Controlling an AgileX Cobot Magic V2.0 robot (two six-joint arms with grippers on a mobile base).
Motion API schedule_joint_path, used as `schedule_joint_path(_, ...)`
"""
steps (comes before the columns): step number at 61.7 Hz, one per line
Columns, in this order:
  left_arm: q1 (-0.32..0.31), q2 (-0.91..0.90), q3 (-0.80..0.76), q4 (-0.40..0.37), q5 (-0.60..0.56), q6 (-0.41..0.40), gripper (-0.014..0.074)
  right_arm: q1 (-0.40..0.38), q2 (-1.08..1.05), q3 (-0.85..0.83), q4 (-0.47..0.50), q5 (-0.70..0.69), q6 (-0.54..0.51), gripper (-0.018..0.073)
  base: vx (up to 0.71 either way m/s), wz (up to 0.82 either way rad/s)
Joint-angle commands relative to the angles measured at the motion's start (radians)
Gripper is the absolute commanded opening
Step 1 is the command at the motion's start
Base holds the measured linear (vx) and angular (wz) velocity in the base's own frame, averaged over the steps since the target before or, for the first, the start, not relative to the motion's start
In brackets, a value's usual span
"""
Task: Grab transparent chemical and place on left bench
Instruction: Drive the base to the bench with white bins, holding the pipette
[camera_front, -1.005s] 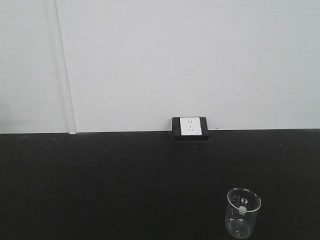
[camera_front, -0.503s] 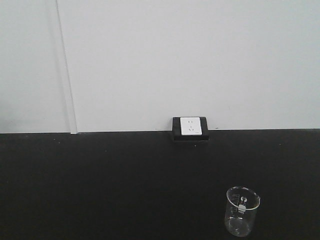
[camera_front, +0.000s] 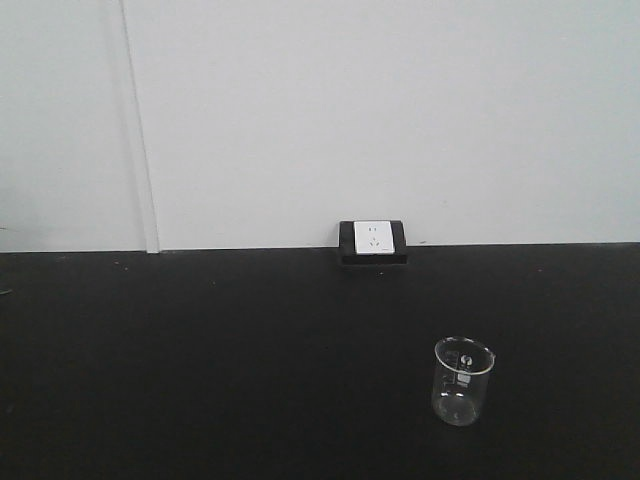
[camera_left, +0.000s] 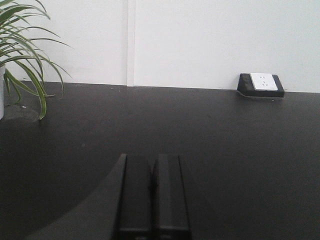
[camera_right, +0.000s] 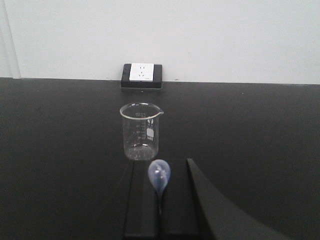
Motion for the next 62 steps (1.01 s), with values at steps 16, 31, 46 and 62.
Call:
schedule_joint_path(16, -0.002, -0.019, 0.016, -0.001, -0.078, -0.008, -0.0003, -0.003, 0.008, -0.031, -0.006, -0.078, -0.003, -0.0008, -0.28, -0.02)
schedule_joint_path(31, -0.002, -0.019, 0.016, -0.001, -0.078, -0.008, -0.0003, -0.003, 0.008, -0.031, -0.006, -0.078, -0.003, -0.0008, -0.35, 0.0)
schedule_joint_path(46, -0.002, -0.019, 0.016, -0.001, -0.078, -0.008, -0.0003, -0.003, 0.008, -0.031, -0.006, -0.078, -0.003, -0.0008, -0.38, -0.01)
schedule_joint_path(62, -0.002, -0.019, 0.016, -0.001, -0.078, -0.008, -0.0003, -0.003, 0.008, -0.031, -0.006, -0.078, -0.003, -0.0008, -0.38, 0.06)
